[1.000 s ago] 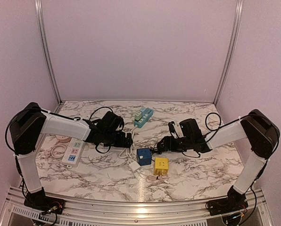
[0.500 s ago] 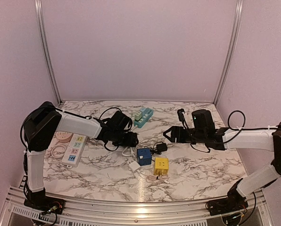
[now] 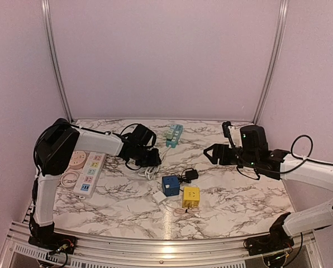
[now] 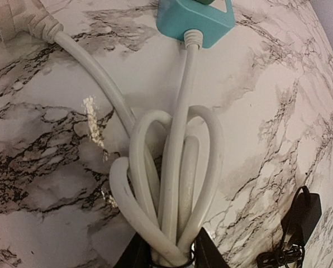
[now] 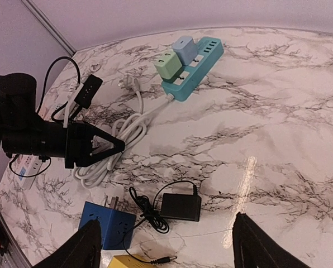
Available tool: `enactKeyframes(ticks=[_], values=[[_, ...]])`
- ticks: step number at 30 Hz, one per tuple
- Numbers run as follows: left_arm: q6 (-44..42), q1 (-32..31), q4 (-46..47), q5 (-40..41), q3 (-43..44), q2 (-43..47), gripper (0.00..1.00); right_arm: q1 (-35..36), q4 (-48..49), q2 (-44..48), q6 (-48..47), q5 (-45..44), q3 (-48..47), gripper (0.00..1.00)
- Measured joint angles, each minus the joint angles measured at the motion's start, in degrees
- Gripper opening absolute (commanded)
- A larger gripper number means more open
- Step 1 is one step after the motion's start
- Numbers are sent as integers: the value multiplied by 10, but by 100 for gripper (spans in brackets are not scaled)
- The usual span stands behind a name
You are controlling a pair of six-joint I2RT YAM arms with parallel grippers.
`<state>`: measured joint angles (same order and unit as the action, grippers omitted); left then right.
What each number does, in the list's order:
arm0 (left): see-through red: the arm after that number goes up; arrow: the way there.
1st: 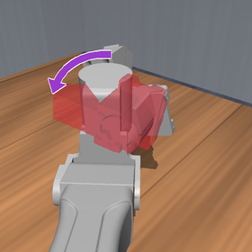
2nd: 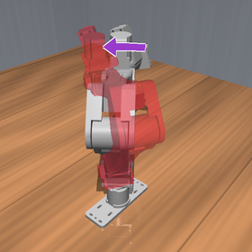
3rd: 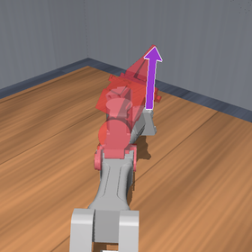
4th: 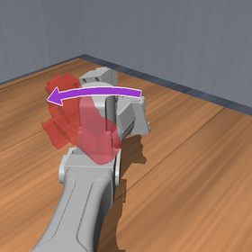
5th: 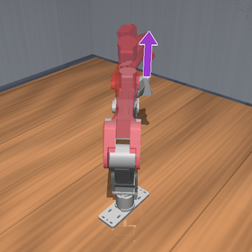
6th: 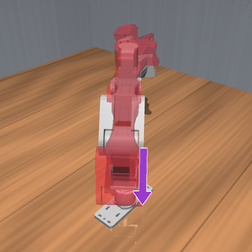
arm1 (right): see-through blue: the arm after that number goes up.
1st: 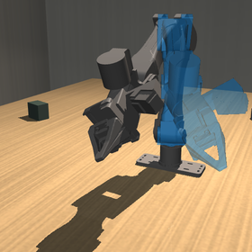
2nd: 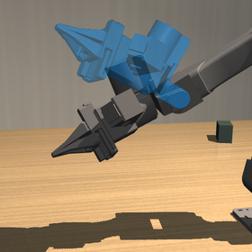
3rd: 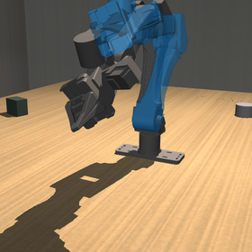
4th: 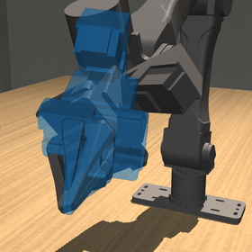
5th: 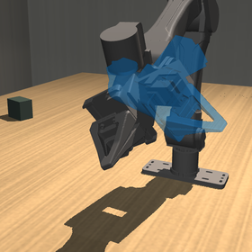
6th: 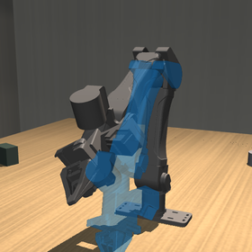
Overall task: Insert the plug
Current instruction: Move the socket to the center of the board.
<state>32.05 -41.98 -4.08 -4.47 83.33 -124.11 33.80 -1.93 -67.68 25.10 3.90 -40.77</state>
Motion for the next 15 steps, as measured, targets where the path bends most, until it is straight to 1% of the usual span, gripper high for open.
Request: enactKeyframes(ticks=[3, 9, 15], values=[[4, 15, -12, -16, 41, -26, 25, -3, -6, 1, -1, -4, 1, 75], [17, 26, -39, -41, 153, -96, 26, -17, -20, 10, -3, -7, 5, 76], [36, 25, -43, -61, 221, -141, 34, -43, -29, 37, -12, -9, 13, 76]])
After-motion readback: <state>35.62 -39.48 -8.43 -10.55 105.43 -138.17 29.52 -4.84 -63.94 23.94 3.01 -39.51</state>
